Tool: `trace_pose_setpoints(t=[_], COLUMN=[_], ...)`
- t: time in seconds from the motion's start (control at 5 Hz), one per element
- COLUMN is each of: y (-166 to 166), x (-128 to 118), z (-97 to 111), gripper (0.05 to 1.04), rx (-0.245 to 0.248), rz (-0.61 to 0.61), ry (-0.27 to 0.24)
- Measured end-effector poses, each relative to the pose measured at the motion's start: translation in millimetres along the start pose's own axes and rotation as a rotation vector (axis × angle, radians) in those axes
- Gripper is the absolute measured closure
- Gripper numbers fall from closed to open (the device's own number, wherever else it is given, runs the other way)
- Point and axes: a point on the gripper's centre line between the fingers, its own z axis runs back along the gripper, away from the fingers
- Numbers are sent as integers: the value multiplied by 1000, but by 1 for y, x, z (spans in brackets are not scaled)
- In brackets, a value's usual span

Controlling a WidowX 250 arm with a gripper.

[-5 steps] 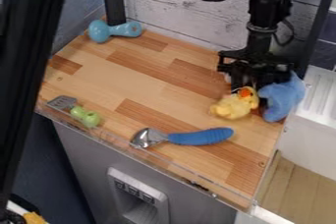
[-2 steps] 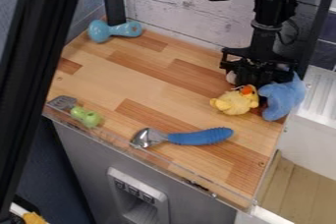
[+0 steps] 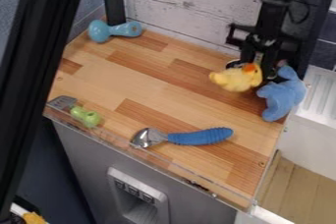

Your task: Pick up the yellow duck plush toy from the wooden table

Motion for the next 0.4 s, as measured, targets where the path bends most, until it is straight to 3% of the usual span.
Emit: trace_pose_setpoints(t=[0.2,0.4], y=[-6,-8], x=[-10,-16], z=[16,27], gripper=[772,772], rx=[29,38], rz=[-137,-187], ry=[53,87])
